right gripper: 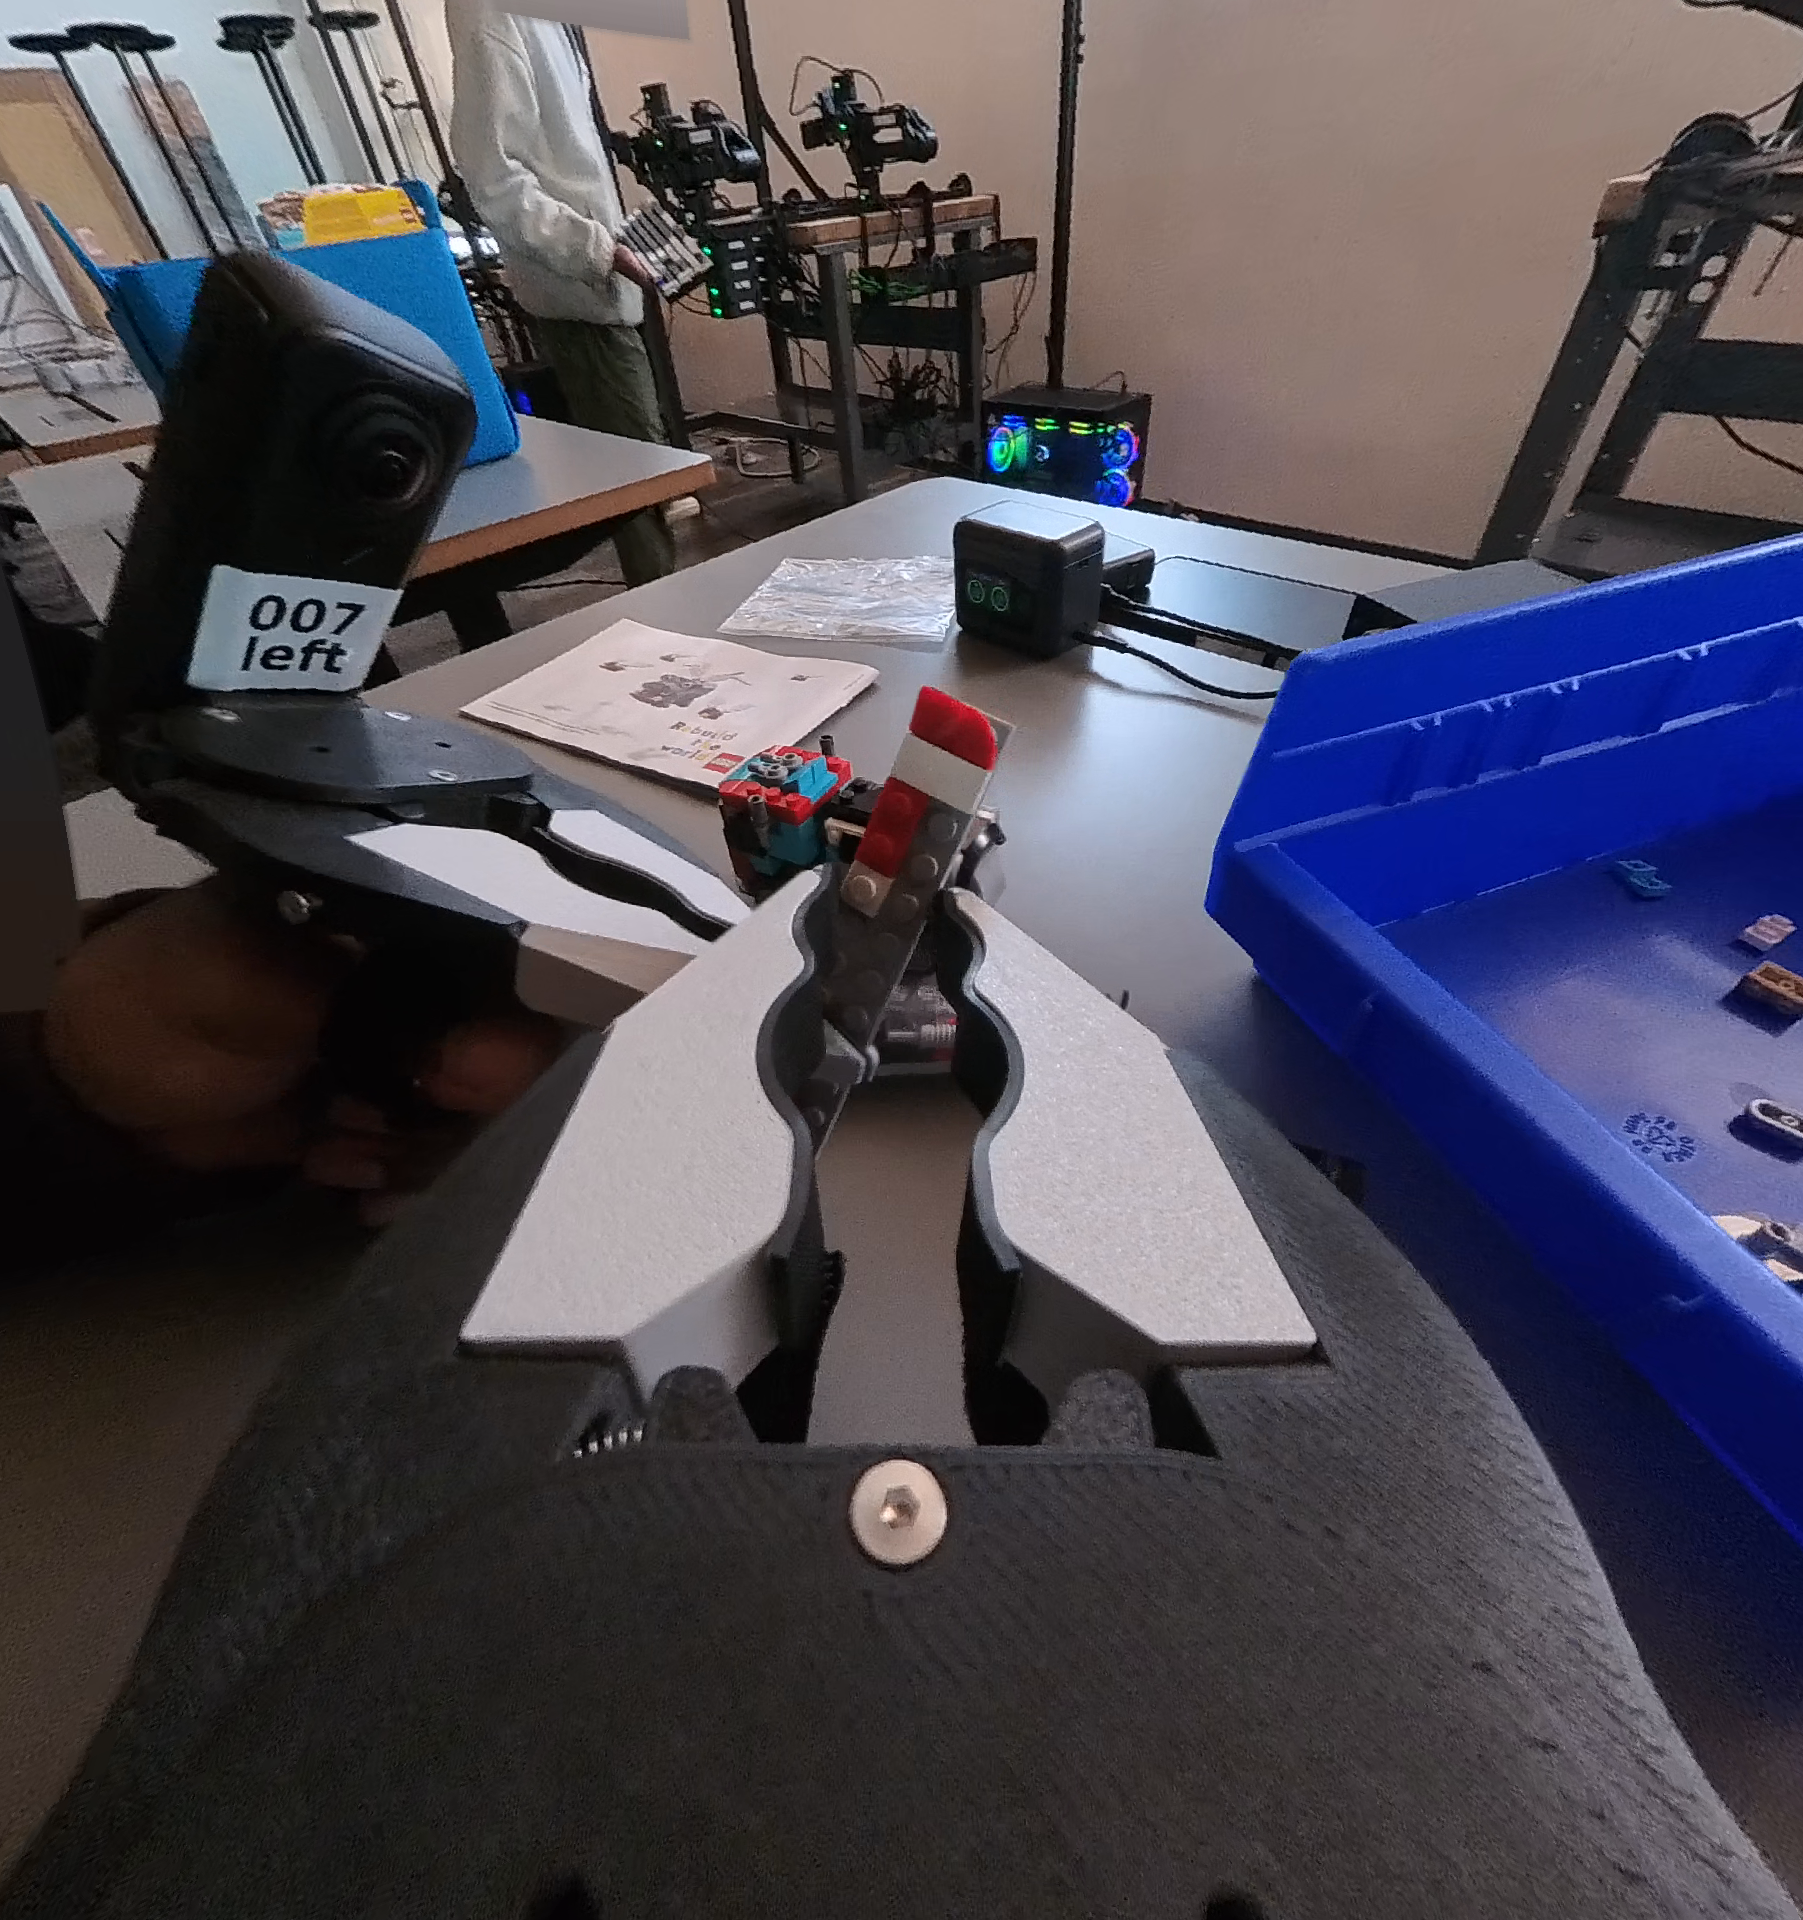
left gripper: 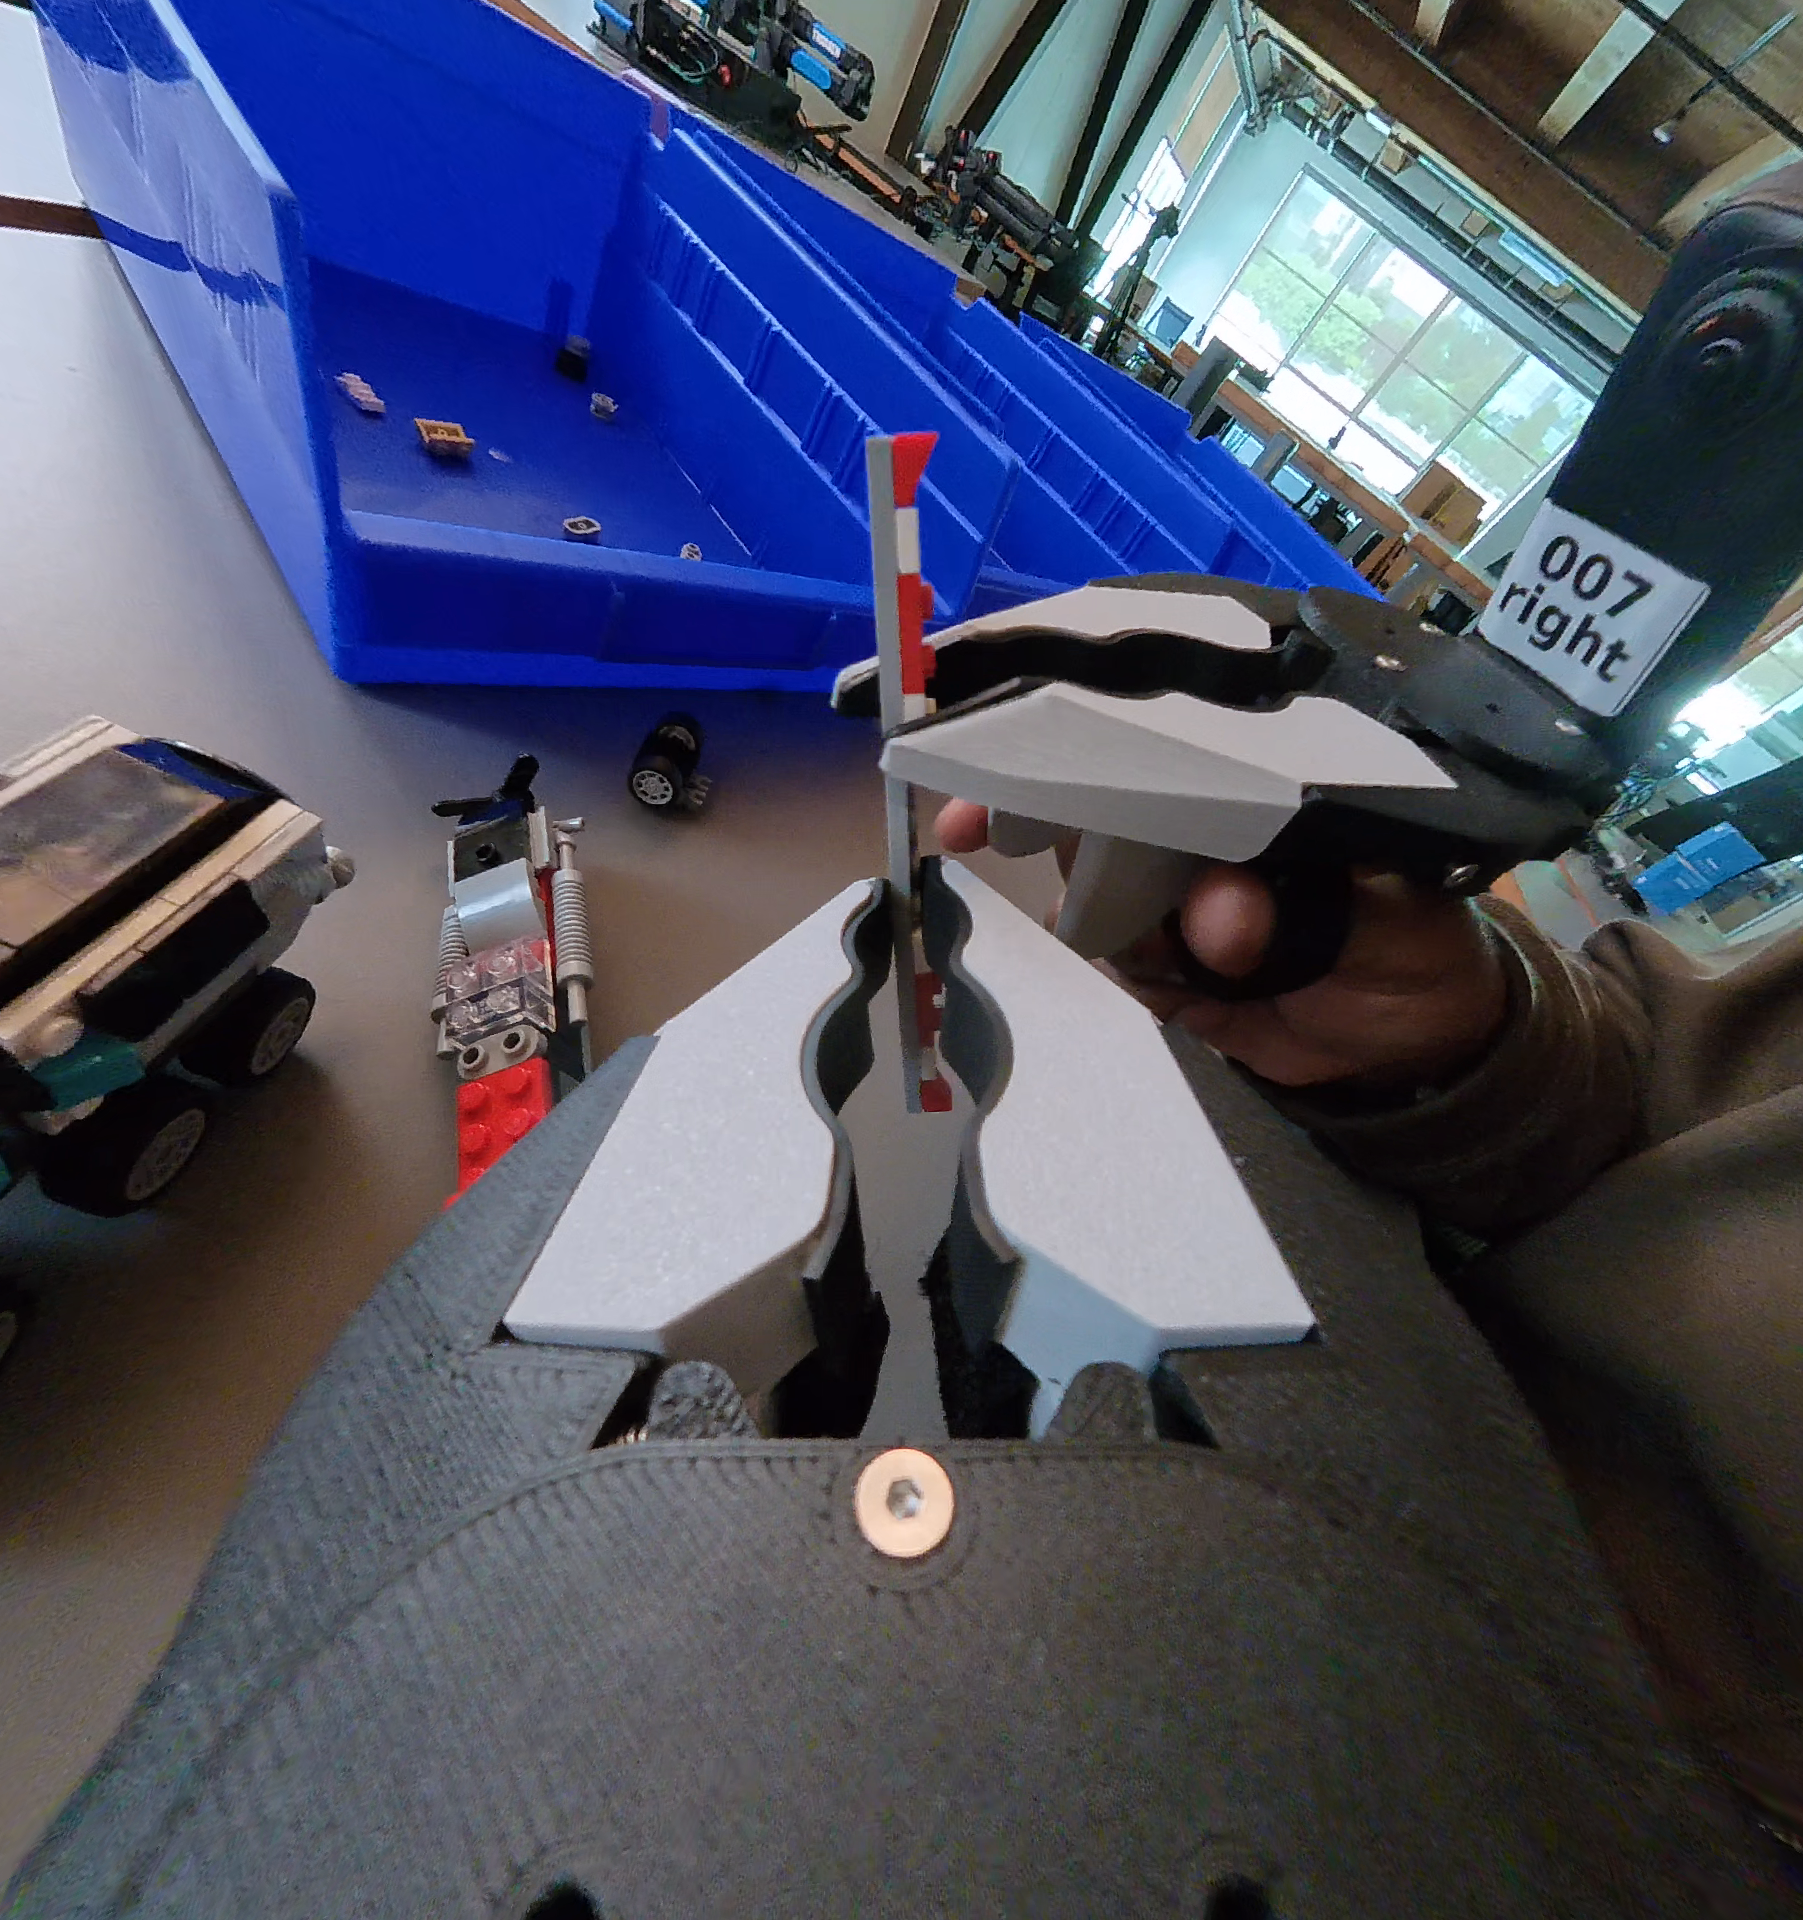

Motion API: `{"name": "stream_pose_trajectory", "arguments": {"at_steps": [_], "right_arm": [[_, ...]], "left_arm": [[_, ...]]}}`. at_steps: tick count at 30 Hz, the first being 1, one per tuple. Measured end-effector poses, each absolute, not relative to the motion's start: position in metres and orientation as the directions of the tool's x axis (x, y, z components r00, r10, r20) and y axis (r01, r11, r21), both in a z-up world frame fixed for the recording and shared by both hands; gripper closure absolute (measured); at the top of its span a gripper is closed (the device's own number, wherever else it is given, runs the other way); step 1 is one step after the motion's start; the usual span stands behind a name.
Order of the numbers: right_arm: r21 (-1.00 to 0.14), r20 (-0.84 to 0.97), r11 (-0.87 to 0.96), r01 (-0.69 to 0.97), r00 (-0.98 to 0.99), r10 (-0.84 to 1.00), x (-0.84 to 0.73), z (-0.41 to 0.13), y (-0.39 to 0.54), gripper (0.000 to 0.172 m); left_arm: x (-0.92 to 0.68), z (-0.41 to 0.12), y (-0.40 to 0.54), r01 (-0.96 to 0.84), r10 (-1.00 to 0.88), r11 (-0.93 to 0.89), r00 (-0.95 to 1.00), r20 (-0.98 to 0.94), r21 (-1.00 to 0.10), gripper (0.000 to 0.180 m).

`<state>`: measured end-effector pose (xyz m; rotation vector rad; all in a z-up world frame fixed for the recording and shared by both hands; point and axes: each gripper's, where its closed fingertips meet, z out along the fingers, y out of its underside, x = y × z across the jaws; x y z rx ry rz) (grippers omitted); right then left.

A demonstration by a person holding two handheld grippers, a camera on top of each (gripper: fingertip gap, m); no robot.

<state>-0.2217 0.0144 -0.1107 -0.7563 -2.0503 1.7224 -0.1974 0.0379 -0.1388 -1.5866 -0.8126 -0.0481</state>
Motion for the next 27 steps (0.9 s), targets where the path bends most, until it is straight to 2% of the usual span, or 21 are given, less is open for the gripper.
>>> {"name": "stream_pose_trajectory", "arguments": {"at_steps": [14, 19, 22, 27], "right_arm": [[-0.941, -0.307, -0.012, 0.337, -0.841, 0.445, -0.216, -0.110, 0.017, 0.156], [-0.947, -0.296, -0.018, 0.322, -0.844, 0.447, -0.216, -0.108, 0.017, 0.153], [-0.947, -0.306, -0.051, 0.318, -0.839, 0.450, -0.219, -0.103, 0.023, 0.144], [-0.929, -0.363, -0.097, 0.357, -0.828, 0.427, -0.223, -0.101, 0.035, 0.144]], "left_arm": [[-0.193, -0.138, 0.041, 0.581, 0.391, 0.068, 0.733, 0.557, -0.811, 0.174], [-0.192, -0.136, 0.042, 0.586, 0.376, 0.078, 0.732, 0.569, -0.806, 0.174], [-0.193, -0.133, 0.041, 0.612, 0.346, 0.109, 0.716, 0.607, -0.784, 0.174], [-0.192, -0.121, 0.040, 0.679, 0.215, 0.200, 0.673, 0.708, -0.706, 0.174]]}}
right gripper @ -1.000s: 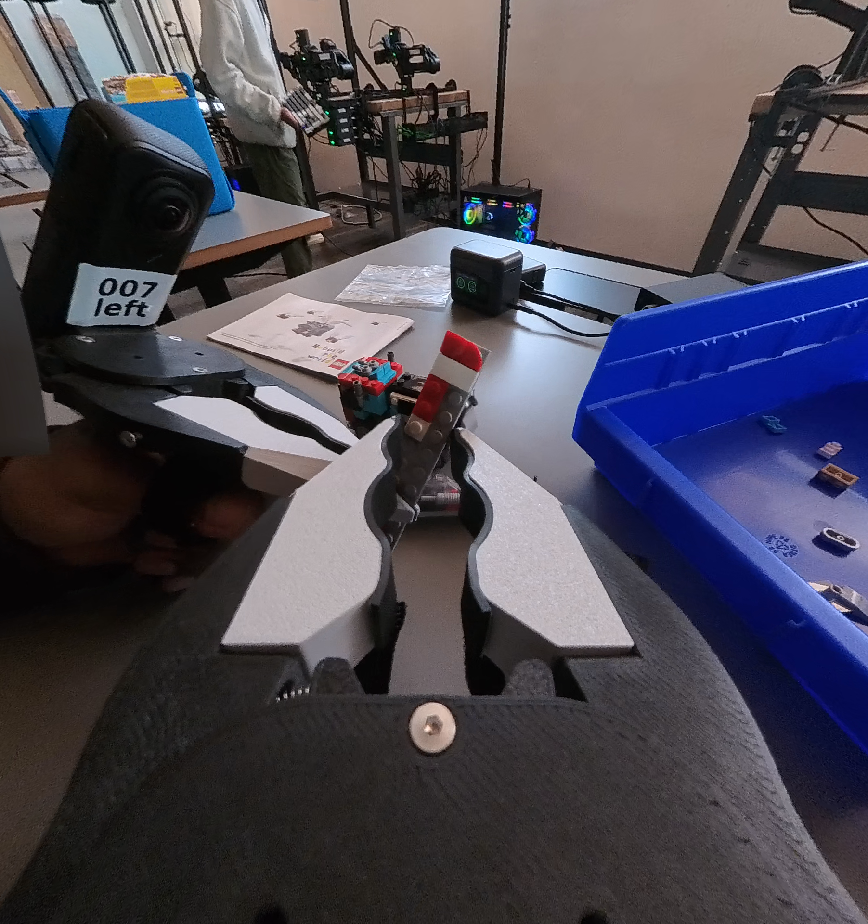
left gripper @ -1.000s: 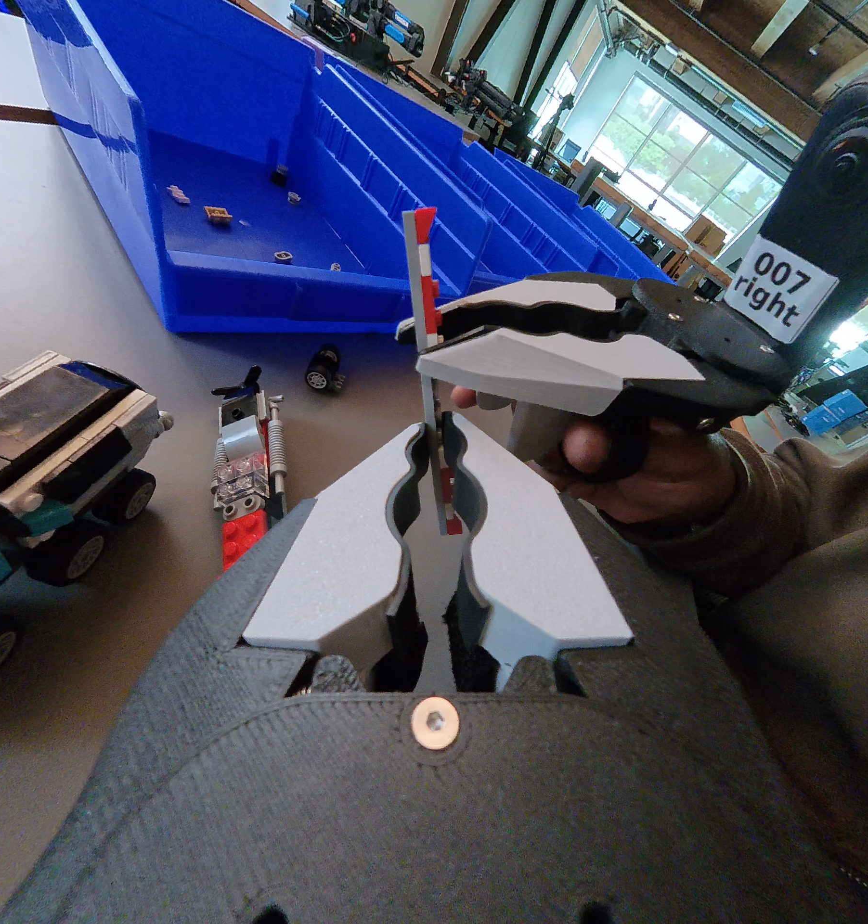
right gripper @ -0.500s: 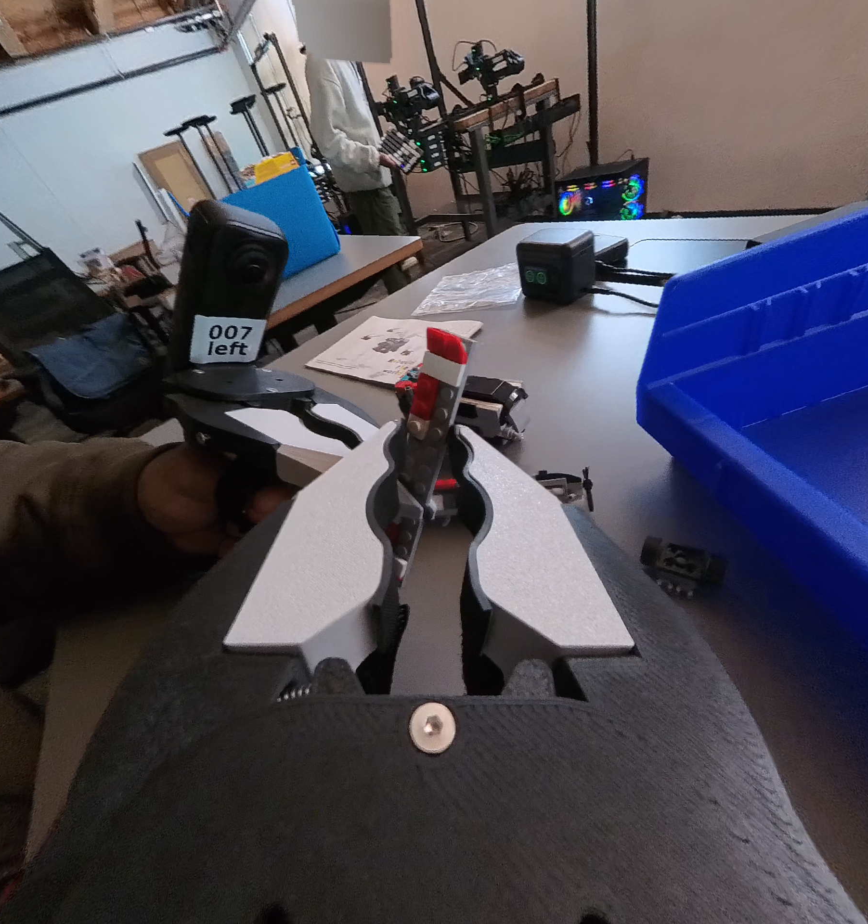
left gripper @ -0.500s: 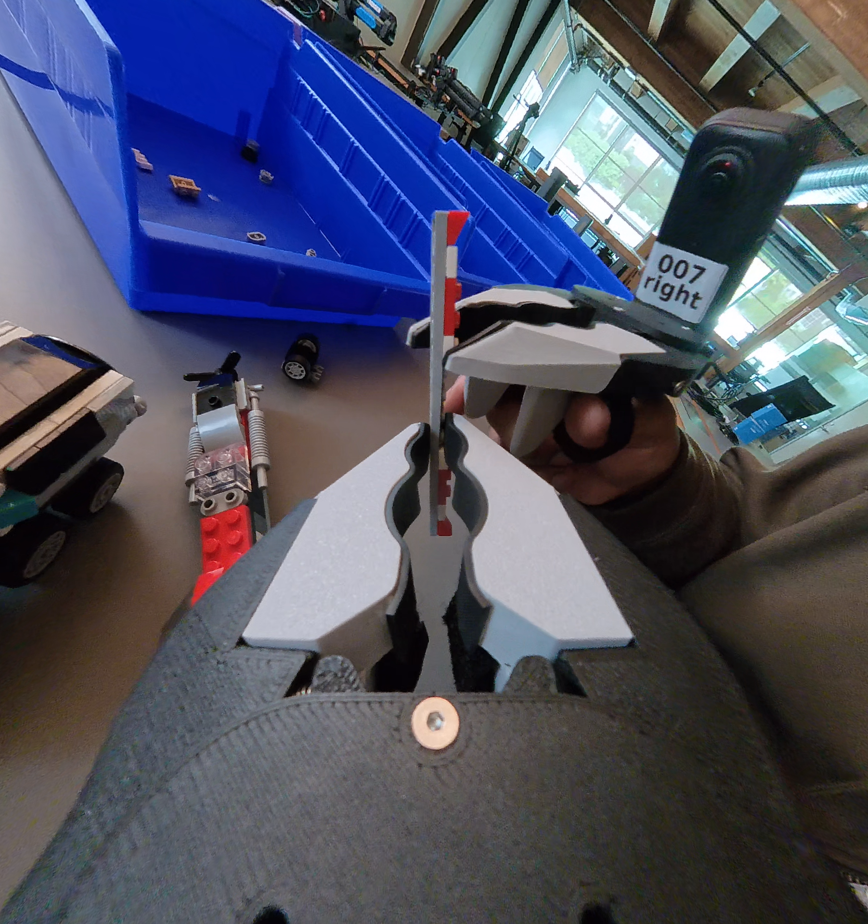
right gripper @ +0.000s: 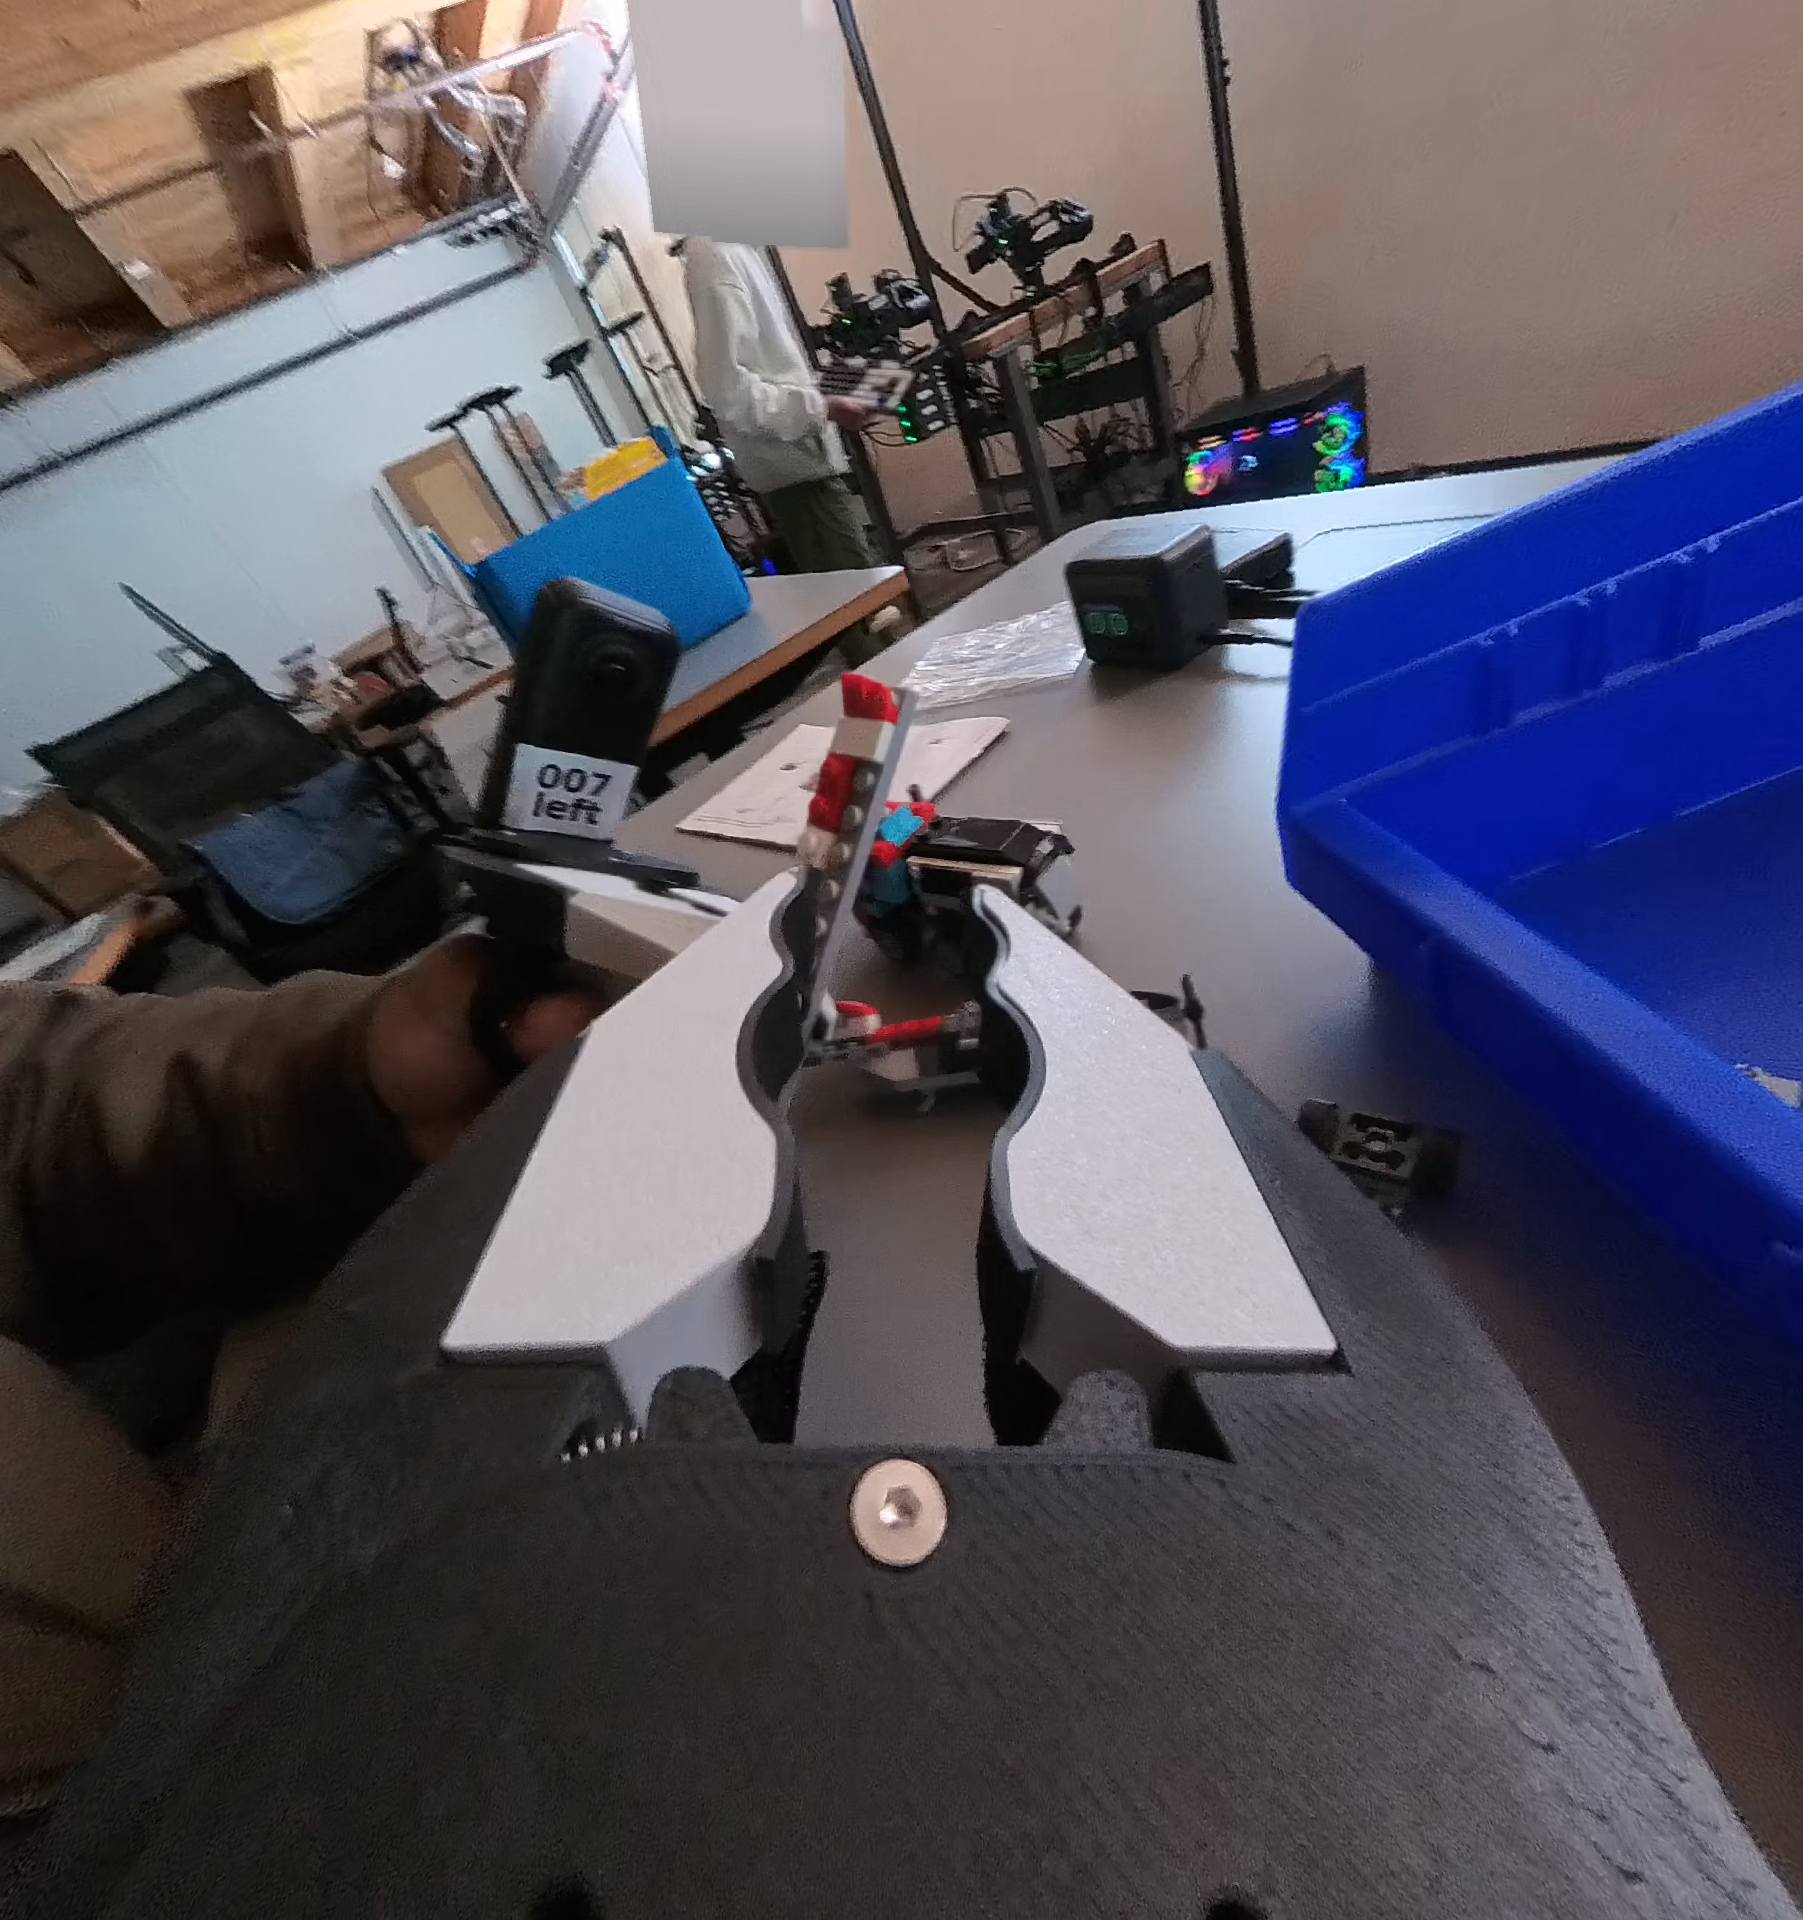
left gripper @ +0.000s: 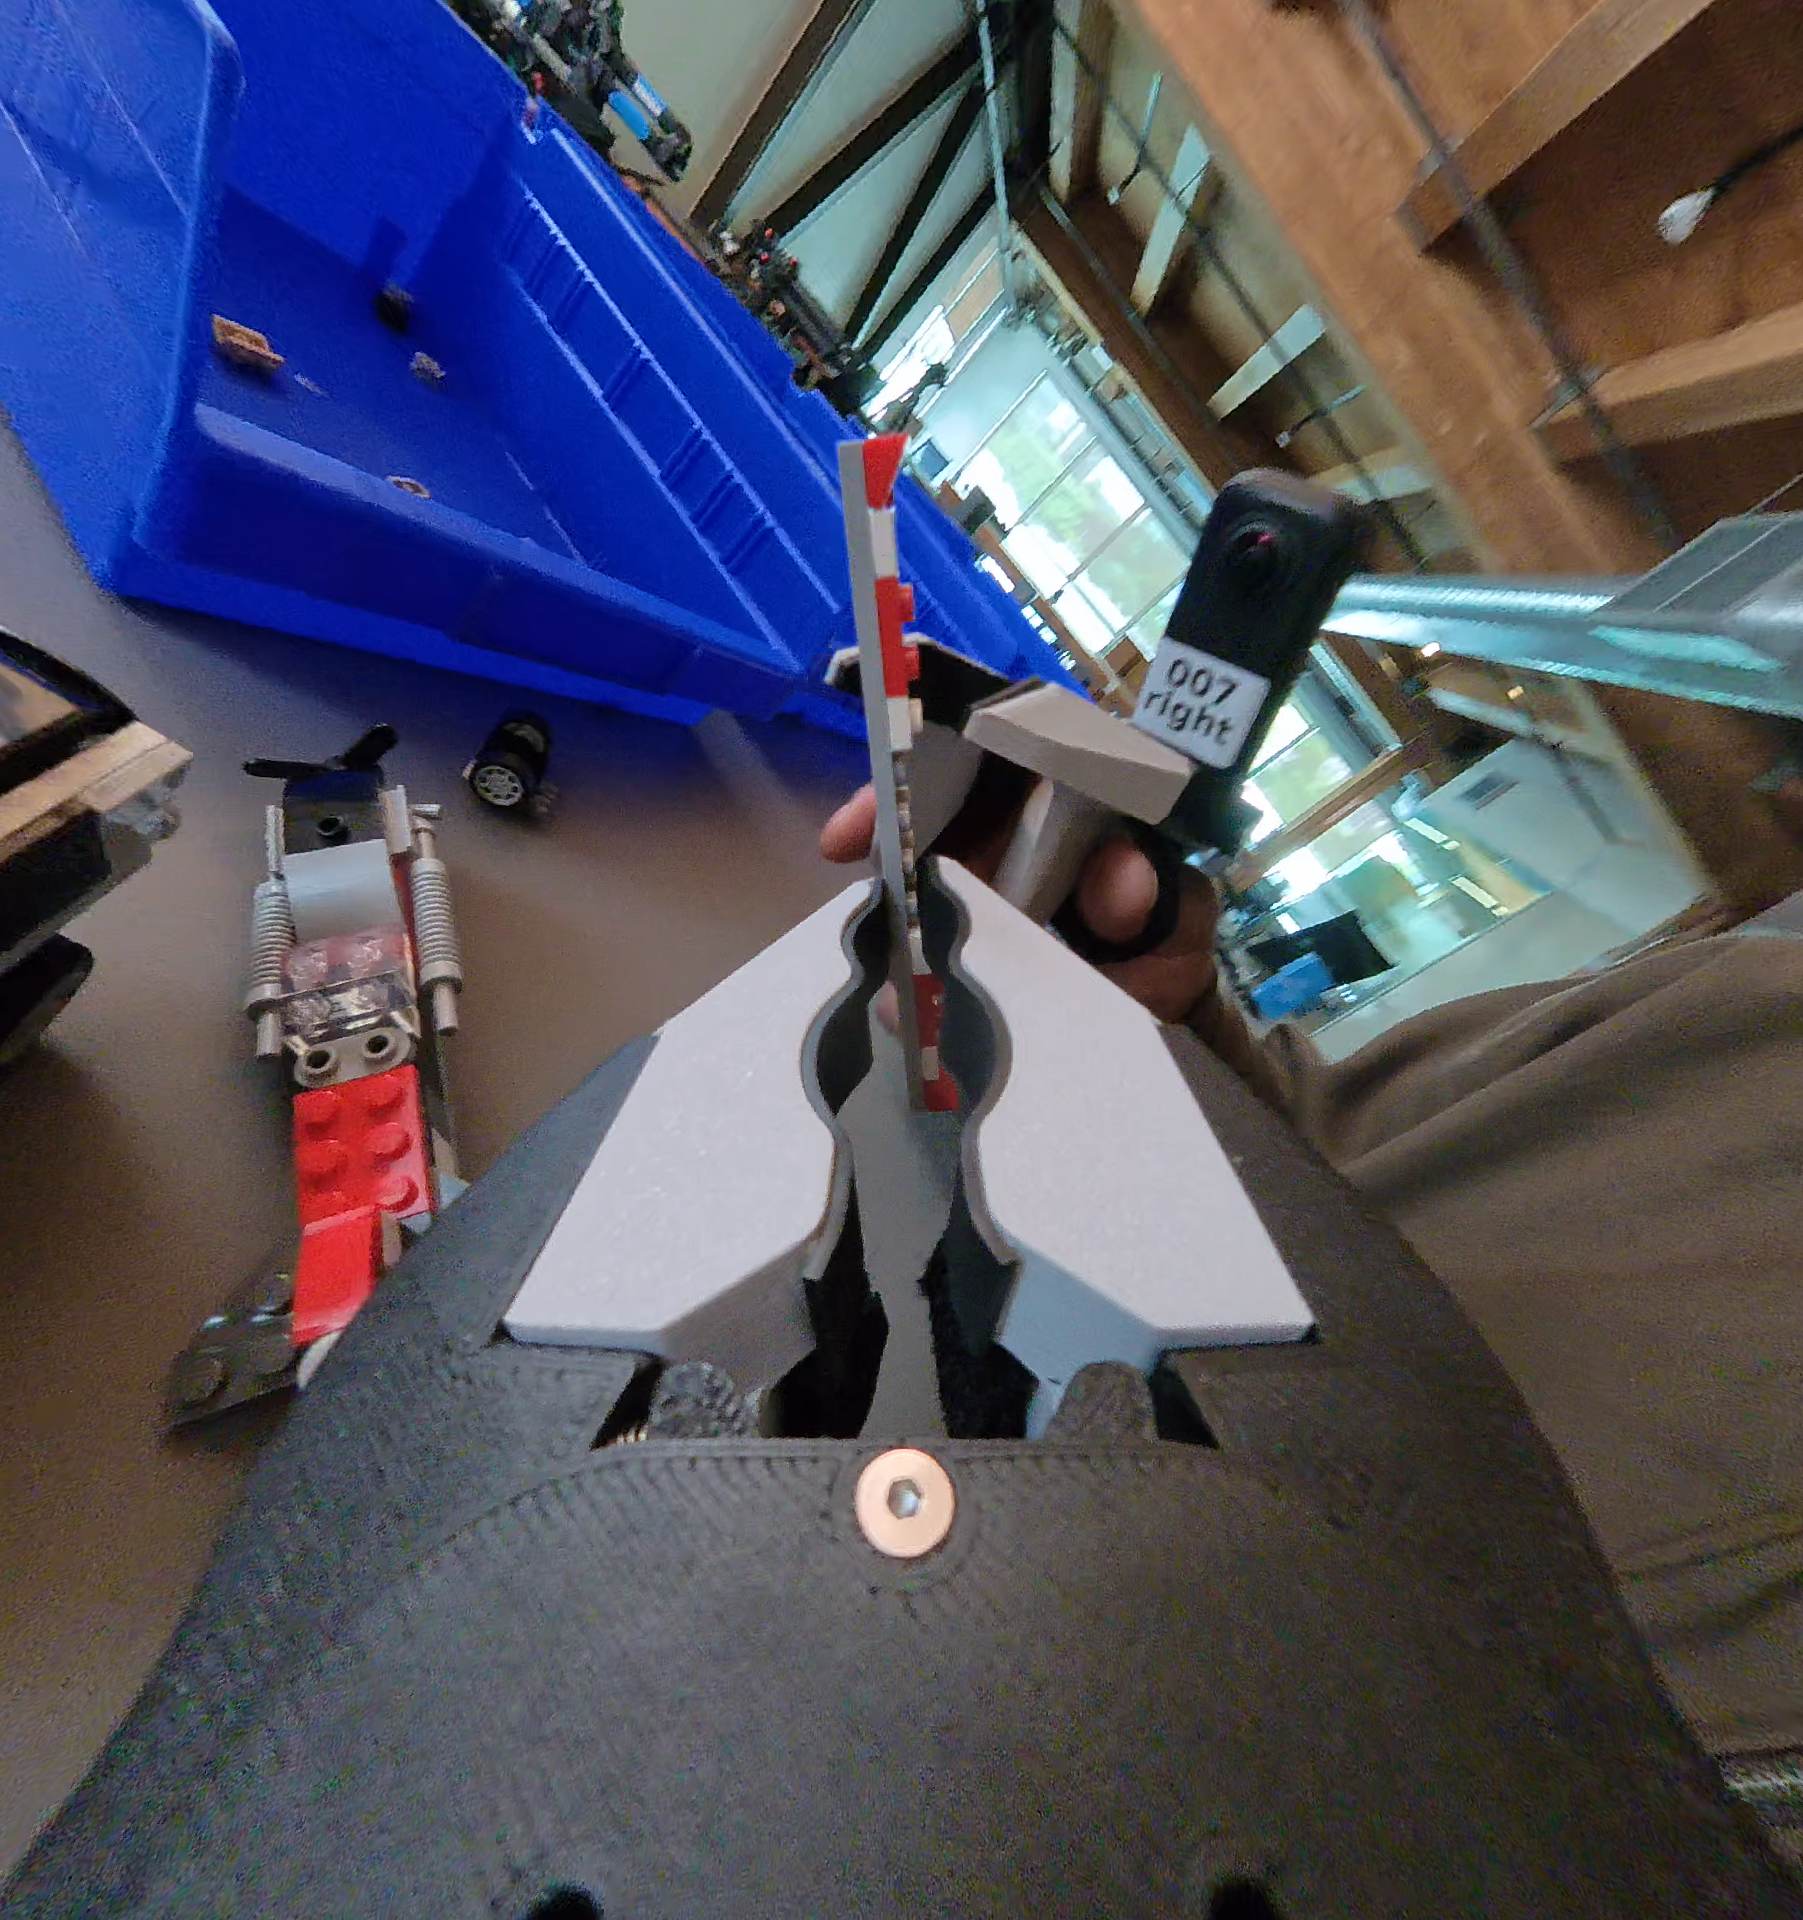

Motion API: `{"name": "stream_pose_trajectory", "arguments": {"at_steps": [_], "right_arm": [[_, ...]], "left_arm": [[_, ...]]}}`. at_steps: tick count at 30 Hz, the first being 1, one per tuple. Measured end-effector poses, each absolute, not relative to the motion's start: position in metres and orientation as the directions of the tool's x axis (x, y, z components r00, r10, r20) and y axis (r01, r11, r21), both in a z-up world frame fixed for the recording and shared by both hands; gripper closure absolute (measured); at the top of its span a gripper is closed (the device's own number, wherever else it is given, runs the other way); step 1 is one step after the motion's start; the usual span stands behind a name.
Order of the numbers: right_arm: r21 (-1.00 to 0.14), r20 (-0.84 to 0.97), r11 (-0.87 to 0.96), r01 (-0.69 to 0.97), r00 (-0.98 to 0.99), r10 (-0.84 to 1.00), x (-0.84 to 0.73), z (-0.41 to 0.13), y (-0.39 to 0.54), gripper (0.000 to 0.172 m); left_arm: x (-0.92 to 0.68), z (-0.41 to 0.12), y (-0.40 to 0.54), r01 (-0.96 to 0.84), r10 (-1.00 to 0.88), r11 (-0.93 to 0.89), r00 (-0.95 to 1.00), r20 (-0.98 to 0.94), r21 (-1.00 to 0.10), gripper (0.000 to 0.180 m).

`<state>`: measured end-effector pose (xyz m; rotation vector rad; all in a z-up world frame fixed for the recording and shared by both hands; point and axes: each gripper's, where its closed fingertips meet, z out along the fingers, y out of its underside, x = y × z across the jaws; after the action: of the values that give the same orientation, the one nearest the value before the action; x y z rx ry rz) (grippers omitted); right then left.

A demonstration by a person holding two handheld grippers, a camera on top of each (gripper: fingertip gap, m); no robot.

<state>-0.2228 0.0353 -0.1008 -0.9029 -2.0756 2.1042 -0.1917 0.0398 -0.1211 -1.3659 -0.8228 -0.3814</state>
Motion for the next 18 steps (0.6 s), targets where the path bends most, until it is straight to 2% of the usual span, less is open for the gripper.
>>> {"name": "stream_pose_trajectory", "arguments": {"at_steps": [6, 18], "right_arm": [[-0.881, -0.472, -0.108, 0.461, -0.836, 0.279, -0.209, -0.102, 0.032, 0.145], [-0.892, -0.433, 0.047, 0.450, -0.879, 0.202, -0.184, -0.119, 0.021, 0.146]], "left_arm": [[-0.196, -0.110, 0.034, 0.718, 0.112, 0.284, 0.634, 0.765, -0.636, 0.173], [-0.202, -0.102, 0.026, 0.733, 0.046, 0.368, 0.601, 0.798, -0.573, 0.174]]}}
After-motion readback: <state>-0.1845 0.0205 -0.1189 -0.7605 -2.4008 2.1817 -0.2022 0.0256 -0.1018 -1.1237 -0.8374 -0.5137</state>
